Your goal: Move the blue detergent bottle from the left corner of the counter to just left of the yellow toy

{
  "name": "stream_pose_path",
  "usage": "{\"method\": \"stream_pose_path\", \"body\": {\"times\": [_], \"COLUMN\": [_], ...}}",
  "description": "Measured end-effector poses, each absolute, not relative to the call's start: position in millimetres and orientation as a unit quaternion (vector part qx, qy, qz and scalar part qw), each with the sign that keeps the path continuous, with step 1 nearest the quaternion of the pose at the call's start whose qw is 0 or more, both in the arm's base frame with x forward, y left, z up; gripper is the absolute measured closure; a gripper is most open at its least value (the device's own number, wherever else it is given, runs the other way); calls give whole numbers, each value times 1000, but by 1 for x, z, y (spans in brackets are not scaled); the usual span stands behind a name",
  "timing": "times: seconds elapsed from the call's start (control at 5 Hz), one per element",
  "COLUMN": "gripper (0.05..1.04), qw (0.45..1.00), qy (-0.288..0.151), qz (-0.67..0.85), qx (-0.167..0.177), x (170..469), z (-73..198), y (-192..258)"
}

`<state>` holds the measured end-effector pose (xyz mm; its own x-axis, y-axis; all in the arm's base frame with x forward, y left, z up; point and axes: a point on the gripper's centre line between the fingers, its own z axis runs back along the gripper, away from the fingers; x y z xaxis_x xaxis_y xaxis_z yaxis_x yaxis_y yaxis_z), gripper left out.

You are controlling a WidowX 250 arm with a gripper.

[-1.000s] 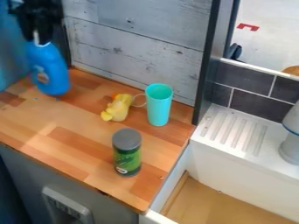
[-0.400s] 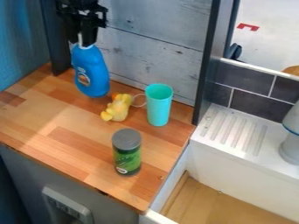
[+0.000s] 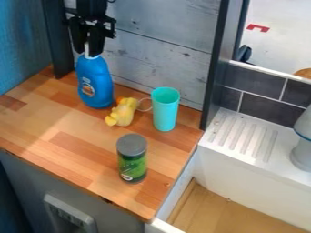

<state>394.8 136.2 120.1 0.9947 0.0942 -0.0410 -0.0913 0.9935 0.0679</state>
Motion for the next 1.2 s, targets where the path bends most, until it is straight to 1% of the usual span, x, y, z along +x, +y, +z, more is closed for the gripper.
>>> {"method": "stream_pose_path", "body": {"times": [0.2,0.4,0.6,0.8,1.0,1.2], "gripper": [642,642,579,257,74,78], "qw": [997,997,997,996,997,997], "qy": [28,31,36,45,18,-30], "qz": [52,56,61,64,61,57], "qx": [40,40,38,39,43,50], "x": [396,396,394,391,382,372], "z": [118,118,119,115,125,154], "y": [139,140,139,139,135,131]}}
